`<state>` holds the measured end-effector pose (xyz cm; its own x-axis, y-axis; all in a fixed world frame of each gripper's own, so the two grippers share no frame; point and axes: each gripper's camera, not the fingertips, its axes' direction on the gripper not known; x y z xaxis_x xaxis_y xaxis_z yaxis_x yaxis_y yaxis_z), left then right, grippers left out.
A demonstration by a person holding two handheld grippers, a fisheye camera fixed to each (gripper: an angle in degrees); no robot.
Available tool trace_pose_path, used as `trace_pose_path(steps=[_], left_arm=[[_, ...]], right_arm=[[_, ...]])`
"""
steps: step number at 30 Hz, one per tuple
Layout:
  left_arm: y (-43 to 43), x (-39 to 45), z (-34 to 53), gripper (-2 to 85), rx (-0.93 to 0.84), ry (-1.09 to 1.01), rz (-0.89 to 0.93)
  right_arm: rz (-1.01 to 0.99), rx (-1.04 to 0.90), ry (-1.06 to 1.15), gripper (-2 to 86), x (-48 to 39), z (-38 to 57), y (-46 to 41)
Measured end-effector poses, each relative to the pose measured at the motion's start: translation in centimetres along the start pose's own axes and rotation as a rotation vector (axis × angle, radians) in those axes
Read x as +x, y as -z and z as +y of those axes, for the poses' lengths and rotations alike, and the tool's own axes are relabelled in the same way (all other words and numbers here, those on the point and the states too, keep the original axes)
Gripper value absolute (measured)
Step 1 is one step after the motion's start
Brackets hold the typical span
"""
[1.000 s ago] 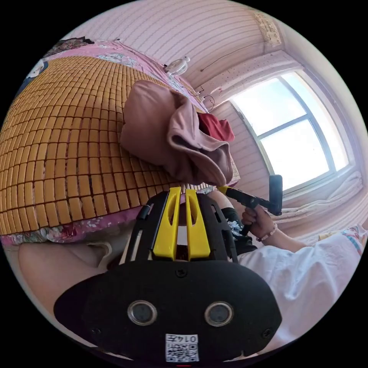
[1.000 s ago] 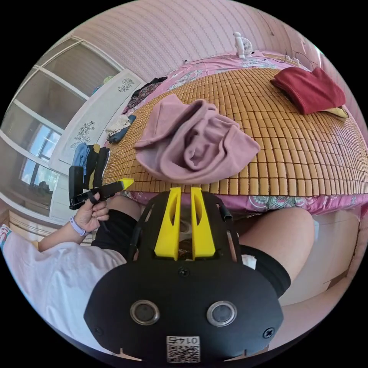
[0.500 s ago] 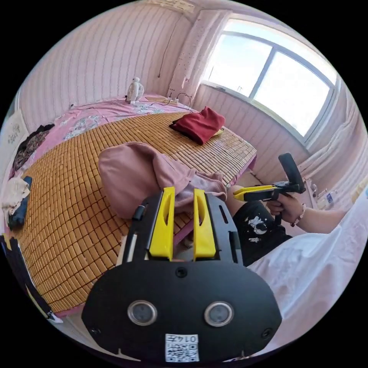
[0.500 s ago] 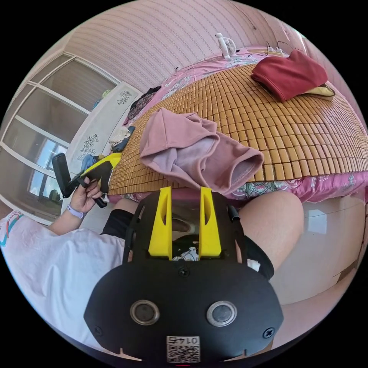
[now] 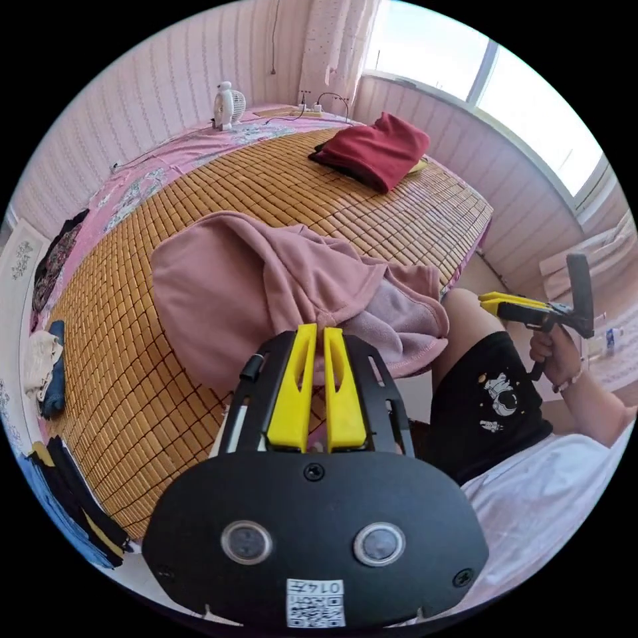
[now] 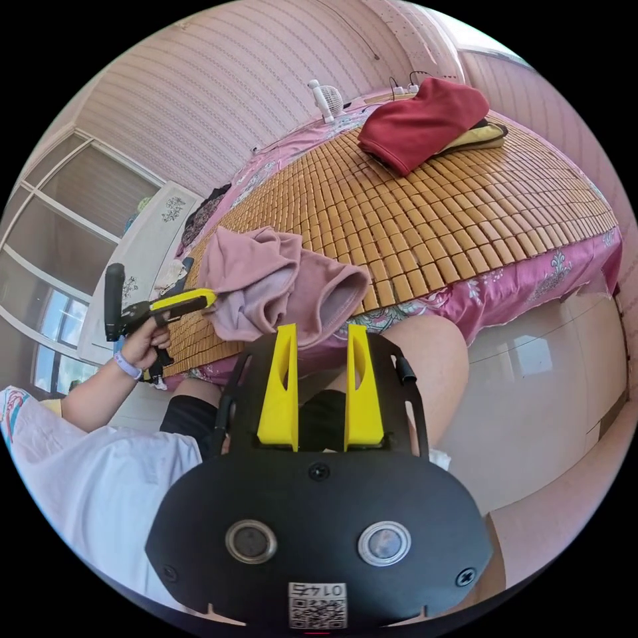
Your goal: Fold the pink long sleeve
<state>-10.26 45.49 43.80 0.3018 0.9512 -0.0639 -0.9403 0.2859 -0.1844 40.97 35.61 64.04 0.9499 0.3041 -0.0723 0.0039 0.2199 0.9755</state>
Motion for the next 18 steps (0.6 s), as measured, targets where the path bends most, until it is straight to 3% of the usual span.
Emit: trace_pose_path(steps=[6,14,18], left_arm=[[11.6,-6.8,12.9,-0.5,0.327,0.22,0.036],[14.6,-11.7,25.9,-0.7,0.268,0.455,0.06],[15.1,-13.0,28.7,-0.7,0.247,0.453,0.062]], right_arm=[[0.022,-0.001,0.013,11.1,0.9,-1.1,-0.8],[0.007,0.006,0.035,12.8,0.9,-3.6,-1.8],[-0.224,0.076,-0.172,13.3,4.5,-5.1,-1.5]])
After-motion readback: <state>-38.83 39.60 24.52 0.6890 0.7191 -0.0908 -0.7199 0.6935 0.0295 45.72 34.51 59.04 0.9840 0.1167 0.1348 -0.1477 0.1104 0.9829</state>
